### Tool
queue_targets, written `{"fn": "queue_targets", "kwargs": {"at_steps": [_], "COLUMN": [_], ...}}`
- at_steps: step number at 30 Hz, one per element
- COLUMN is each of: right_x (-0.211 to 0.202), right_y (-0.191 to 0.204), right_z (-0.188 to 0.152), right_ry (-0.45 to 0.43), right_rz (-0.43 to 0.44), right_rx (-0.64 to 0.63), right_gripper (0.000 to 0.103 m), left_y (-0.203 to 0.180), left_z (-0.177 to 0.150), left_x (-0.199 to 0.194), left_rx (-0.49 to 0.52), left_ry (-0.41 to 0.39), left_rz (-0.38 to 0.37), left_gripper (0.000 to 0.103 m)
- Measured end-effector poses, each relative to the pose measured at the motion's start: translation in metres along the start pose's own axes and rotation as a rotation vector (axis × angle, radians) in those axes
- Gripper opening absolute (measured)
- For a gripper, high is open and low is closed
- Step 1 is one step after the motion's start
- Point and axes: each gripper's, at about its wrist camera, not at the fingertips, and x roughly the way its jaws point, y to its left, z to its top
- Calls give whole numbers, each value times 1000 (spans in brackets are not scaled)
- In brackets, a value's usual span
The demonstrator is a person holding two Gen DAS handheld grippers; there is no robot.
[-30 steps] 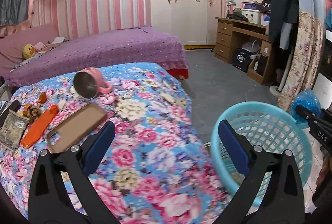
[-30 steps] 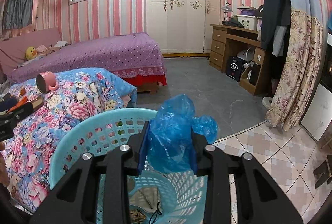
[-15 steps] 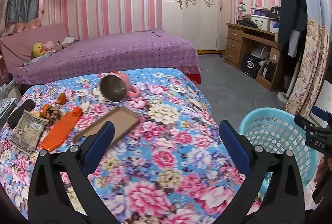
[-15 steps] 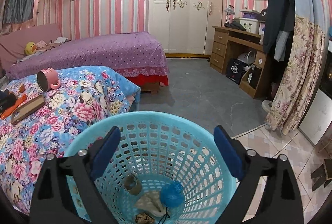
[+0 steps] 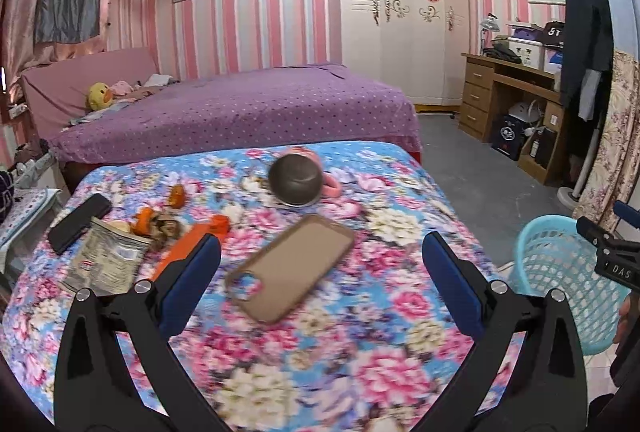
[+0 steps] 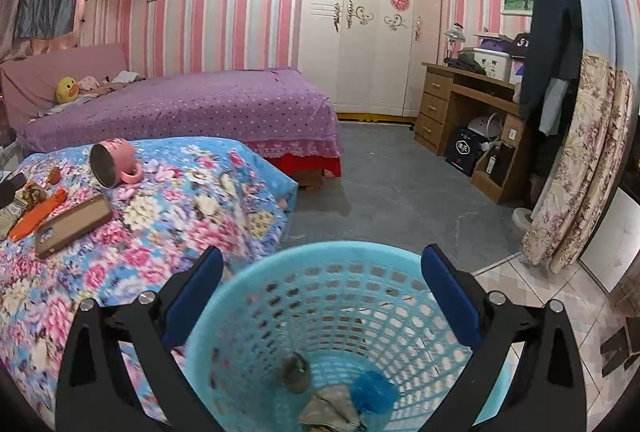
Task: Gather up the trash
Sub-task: 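Move both tools back over the bed toward the remaining trash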
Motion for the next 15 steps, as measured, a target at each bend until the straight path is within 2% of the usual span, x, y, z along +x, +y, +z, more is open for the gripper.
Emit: {"fn": "queue_targets", "kwargs": {"at_steps": [7,10,15], "right_x": [3,4,2], "right_y": [41,58,88], "right_z": [8,11,16], "right_ry": [-7,-4,-18], "right_rz": [37,56,73], "right_rx": [4,-4,-36], "right_gripper": [97,97,97], "left_y": [46,66,92], "left_z": [-15,-19,-22], "left_x": [6,12,12], "left_rx": [-19,-55,-63], "left_ry": [11,39,32], "left_rz": [65,67,95], "left_gripper": [97,97,97]}}
